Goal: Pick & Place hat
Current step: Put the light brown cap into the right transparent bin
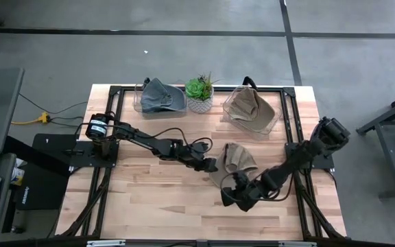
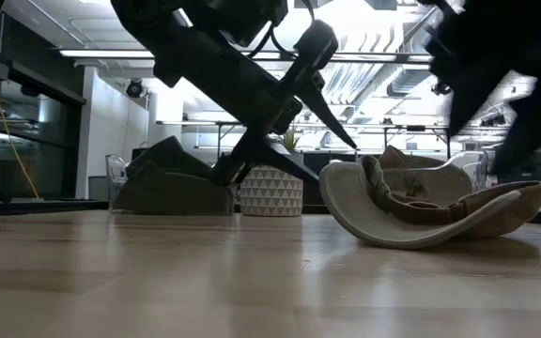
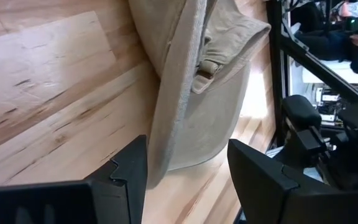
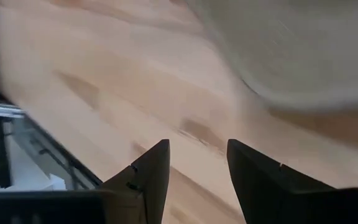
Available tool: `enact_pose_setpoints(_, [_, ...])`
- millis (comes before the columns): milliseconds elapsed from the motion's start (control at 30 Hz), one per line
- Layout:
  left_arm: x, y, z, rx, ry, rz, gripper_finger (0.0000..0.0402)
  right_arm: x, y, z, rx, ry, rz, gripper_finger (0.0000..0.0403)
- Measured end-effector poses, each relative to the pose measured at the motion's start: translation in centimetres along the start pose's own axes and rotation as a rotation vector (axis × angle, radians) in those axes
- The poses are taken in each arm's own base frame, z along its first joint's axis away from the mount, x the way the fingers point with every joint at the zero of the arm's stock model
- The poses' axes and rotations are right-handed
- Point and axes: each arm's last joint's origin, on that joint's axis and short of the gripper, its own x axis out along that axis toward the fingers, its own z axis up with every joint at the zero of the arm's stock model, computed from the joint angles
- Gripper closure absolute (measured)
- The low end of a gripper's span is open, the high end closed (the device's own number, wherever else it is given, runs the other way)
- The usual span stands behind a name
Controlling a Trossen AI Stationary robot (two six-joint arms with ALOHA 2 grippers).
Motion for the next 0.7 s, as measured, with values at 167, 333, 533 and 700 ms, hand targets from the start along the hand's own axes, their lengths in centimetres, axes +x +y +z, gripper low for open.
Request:
enact_pose_setpoints(167, [0.0,0.2,0.0,0.012,0.005,0.020,0.0218,-0.3,-1.4,-0.6,0.080,0.038,-0.133,0.0247])
enact_pose_setpoints(333, [0.0,0.2,-0.1,0.013,0.008,0.023,0.0218,-0.9,-2.1,-0.7,0.094,0.007,-0.251,0.0247])
enact_pose_setpoints(533, [0.0,0.4,-0.1,0.021,0.013,0.038,0.0218,-1.7,-2.0,0.0,0.074,-0.074,-0.347,0.0247])
enact_pose_setpoints(700, [0.0,0.4,-0.1,0.021,0.013,0.040,0.0218,-1.5,-1.4,0.9,0.091,-0.099,-0.315,0.0247])
